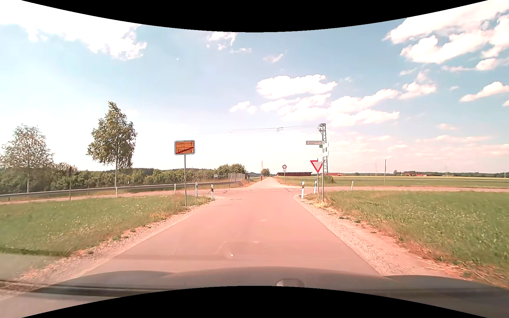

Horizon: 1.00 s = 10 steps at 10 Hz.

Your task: Follow the waypoints while adhering to traffic rules and regulations

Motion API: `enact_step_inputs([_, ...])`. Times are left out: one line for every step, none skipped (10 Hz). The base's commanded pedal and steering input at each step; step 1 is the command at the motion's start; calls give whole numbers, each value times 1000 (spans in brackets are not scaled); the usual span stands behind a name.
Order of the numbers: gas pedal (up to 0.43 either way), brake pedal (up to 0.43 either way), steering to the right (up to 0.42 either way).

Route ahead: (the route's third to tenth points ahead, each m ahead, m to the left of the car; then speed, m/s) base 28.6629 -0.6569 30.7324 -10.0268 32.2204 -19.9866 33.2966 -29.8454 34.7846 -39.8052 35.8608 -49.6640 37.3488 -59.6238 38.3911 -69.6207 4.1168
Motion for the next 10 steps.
enact_step_inputs([0, 0, 15])
enact_step_inputs([0, 0, 15])
enact_step_inputs([0, 0, 15])
enact_step_inputs([0, 0, 15])
enact_step_inputs([0, 0, 14])
enact_step_inputs([0, 0, 14])
enact_step_inputs([0, 6, 14])
enact_step_inputs([0, 0, 14])
enact_step_inputs([0, 0, 14])
enact_step_inputs([0, 0, 14])
